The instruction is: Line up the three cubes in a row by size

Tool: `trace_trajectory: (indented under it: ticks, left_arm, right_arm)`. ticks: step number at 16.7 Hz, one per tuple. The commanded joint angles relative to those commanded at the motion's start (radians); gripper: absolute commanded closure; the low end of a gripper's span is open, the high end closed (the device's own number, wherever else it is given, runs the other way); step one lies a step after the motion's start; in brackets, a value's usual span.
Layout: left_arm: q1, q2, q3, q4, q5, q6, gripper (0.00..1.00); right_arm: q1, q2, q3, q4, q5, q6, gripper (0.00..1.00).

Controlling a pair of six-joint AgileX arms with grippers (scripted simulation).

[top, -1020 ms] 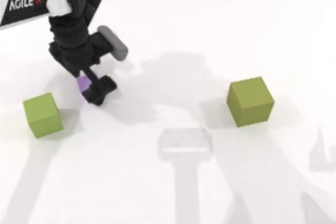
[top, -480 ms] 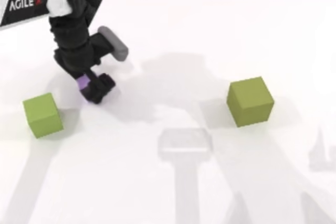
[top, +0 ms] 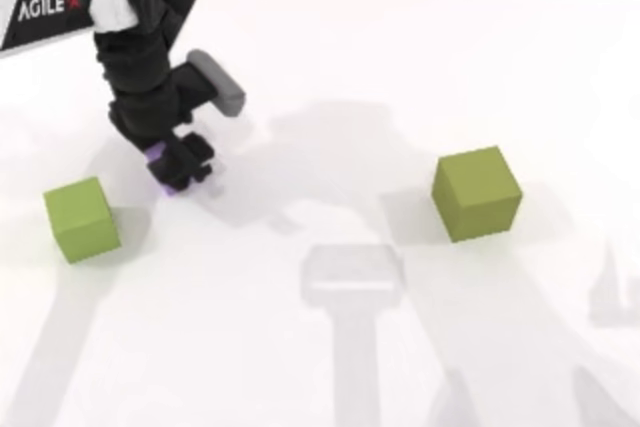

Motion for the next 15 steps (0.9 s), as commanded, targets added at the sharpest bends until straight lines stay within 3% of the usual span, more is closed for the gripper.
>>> trace_trajectory:
  ticks: [7, 15]
  left_arm:
    - [0.000, -0.039, 0.020, -0.037, 0.015, -0.010, 1.00]
    - [0.019, -0.095, 0.185, -0.259, 0.015, -0.014, 1.00]
  right_arm:
    - [0.000, 0.000, 0.000, 0.000, 0.000, 0.000, 0.00]
    - [0.000, 0.000, 0.000, 0.000, 0.000, 0.000, 0.00]
